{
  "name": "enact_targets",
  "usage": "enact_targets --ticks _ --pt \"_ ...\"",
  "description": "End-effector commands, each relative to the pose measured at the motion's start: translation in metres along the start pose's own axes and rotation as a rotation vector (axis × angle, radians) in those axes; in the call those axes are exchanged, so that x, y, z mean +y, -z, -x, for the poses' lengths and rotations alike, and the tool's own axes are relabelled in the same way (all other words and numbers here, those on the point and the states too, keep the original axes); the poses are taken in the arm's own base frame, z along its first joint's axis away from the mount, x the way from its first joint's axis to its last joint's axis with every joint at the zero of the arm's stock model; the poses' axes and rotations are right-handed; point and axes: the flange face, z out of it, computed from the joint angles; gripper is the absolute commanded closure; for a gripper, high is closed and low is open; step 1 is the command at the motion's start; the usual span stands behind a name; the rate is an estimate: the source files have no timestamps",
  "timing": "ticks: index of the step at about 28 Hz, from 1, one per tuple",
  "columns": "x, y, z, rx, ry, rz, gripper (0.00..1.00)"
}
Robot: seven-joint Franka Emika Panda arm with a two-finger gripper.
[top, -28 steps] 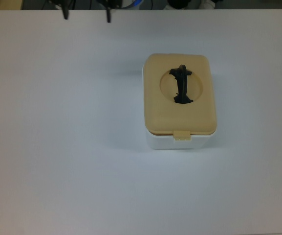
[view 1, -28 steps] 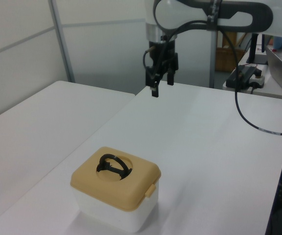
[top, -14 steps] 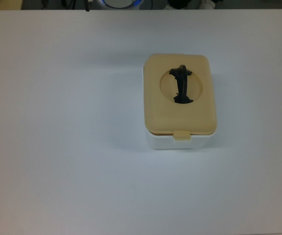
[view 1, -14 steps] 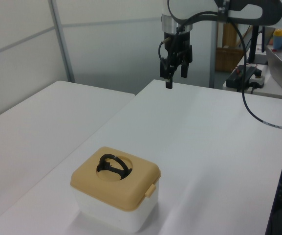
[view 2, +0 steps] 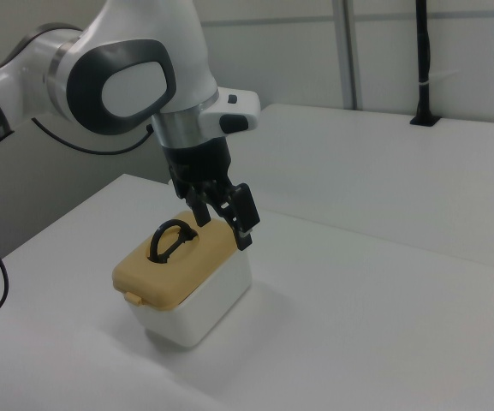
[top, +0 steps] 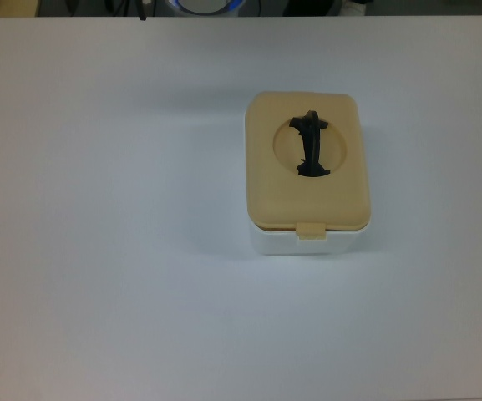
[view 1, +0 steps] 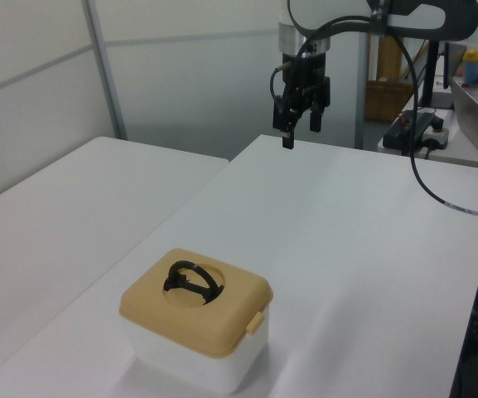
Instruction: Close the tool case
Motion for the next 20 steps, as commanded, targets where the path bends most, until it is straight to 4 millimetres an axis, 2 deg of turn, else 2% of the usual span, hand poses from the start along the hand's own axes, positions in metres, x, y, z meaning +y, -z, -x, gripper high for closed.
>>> enact_targets --ticks 1,9,14,20 --pt "0.003 -0.002 0.004 -0.003 -0.005 -0.012 0.00" --pt "0.004 -0.002 0.000 0.017 0.015 -0.007 0.00" --pt "0.001 -0.010 -0.004 0.008 0.019 -0.007 0.00" --pt "0.007 -0.010 -0.005 0.008 0.010 0.003 0.00"
